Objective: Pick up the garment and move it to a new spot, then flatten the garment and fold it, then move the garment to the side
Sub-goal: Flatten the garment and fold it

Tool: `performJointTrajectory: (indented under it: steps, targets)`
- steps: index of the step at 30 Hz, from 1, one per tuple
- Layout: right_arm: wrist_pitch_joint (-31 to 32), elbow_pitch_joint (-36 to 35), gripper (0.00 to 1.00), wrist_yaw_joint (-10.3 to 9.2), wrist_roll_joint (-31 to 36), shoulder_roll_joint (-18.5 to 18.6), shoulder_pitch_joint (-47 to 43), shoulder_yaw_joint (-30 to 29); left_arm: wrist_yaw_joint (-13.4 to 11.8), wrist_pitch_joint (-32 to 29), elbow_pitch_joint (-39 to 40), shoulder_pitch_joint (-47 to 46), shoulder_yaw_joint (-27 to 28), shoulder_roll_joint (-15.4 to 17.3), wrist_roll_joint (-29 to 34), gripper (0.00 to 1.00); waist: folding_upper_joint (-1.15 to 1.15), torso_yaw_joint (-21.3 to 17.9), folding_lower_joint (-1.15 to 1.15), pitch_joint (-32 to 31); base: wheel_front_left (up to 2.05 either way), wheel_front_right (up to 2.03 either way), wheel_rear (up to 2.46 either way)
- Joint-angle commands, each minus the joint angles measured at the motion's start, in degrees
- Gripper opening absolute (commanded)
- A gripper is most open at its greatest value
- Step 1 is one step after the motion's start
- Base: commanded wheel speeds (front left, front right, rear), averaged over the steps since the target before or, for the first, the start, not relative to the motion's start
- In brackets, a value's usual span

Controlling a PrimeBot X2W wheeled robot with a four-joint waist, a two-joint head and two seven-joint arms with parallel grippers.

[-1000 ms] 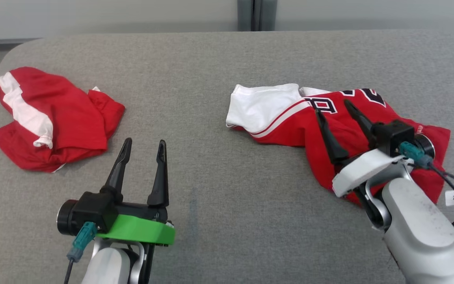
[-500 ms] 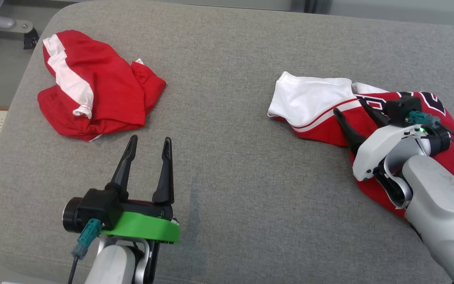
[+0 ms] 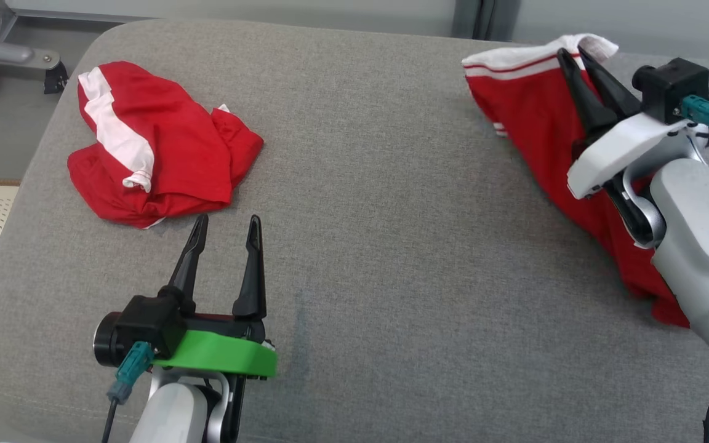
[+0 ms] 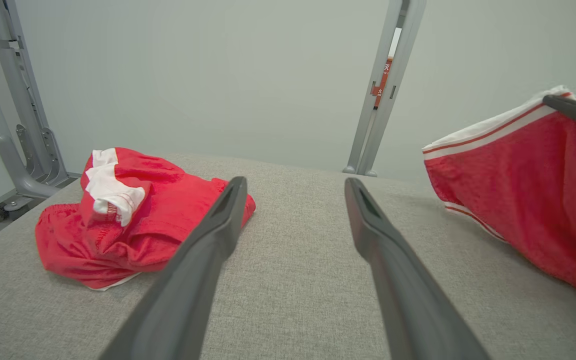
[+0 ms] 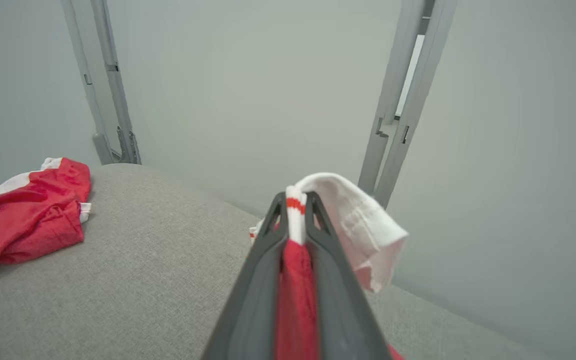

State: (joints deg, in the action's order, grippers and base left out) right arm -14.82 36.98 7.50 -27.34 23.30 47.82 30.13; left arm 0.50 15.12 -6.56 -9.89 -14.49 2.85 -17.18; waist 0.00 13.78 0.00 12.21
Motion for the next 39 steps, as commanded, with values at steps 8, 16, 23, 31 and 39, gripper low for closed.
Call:
performJointTrajectory:
  steps: [8, 16, 23, 31, 39]
  targets:
    - [-0.39, -14.66, 0.00, -0.02, 6.10, -3.09, -6.53, 10.97, -0.08, 0.05, -0.46, 1.47, 0.02, 0.07, -0.67, 1.00, 0.00, -0.67, 0.00, -2.44, 0.00, 0.00, 0.00]
    - [0.31, -11.49, 1.00, -0.04, -0.35, -6.01, -12.09, 34.21, 0.33, 0.05, -1.11, 3.06, 0.62, 0.07, 0.13, 1.00, 0.00, -1.80, 0.00, -4.88, 0.00, 0.00, 0.00]
    - [-0.41, -10.27, 1.00, -0.04, -5.39, -5.27, -10.12, 31.61, 0.55, 0.05, -1.00, 3.85, 1.69, 0.08, 0.36, 1.00, 0.00, -4.48, 0.00, -6.48, 0.00, 0.00, 0.00]
    - [-0.40, -15.64, 1.00, -0.03, 1.28, -3.42, -14.66, 8.24, 0.62, 0.04, 0.78, 2.87, 3.06, 0.08, 0.79, 1.00, 0.00, -8.73, 0.00, -7.52, 0.00, 0.00, 0.00]
    - [-0.40, -24.66, 1.00, -0.01, 10.95, -8.60, -27.82, -14.55, 1.17, 0.05, 3.30, 2.39, 4.30, 0.11, 0.48, 1.00, 0.00, -12.12, 0.00, -7.32, 0.00, 0.00, 0.00]
